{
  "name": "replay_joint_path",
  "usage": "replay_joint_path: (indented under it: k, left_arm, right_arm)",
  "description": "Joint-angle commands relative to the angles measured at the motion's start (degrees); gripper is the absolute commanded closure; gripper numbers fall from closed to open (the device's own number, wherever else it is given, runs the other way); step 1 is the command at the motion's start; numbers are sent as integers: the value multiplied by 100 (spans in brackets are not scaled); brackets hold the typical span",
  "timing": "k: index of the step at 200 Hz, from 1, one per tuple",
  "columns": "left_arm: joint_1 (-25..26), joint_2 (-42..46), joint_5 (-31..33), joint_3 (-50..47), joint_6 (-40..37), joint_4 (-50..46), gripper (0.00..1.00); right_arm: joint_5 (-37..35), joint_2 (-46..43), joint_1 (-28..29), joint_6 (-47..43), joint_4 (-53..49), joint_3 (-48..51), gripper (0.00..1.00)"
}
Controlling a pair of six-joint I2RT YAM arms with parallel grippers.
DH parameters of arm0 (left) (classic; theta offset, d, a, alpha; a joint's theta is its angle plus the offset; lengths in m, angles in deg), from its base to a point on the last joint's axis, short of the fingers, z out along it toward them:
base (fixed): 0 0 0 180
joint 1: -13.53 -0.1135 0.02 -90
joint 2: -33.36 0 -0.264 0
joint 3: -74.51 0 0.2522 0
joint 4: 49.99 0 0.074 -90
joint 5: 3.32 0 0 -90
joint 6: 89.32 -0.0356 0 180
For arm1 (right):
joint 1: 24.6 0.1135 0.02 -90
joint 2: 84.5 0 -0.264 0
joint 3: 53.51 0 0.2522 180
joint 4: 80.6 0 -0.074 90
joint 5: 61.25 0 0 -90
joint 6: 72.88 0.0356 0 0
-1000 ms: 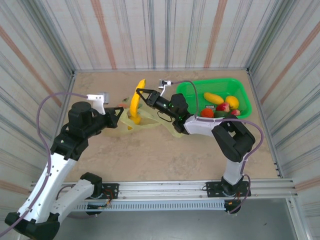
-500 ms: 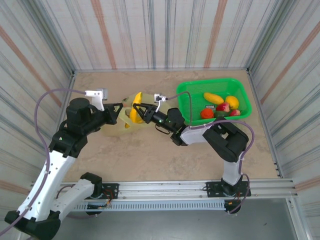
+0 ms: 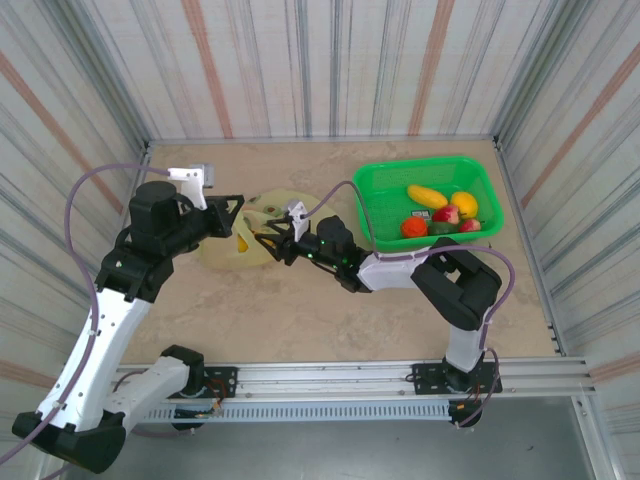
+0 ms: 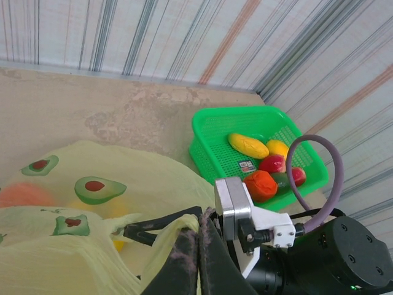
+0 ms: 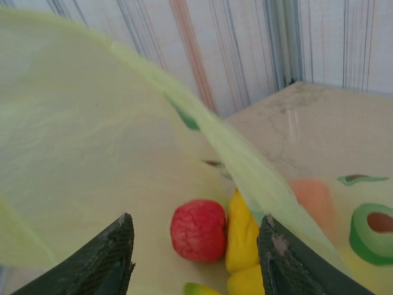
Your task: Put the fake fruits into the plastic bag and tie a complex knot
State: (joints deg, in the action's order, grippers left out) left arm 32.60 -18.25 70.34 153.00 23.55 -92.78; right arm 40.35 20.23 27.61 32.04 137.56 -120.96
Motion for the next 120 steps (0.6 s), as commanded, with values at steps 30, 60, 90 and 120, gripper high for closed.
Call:
replay_joint_path:
  k: [30,60,90,120]
  left_arm:
    - [-29,-38,-574,212,-336,-205,100]
    - [-31,53,-891,-9,-336,-243,100]
    - [-26,260,-1208,-267,-305,-209,100]
    - [26,356,-1440,-616,-252,-221,100]
  right_arm:
    - [226,-305,-8,-805,-2421,-794,72]
    - [-221,95,-131,-697,-3653,-1648,87]
    - [-366,712,-534,-513,-4762,-2789,90]
    - [-740,917,-741,-642,-4854,-3507,82]
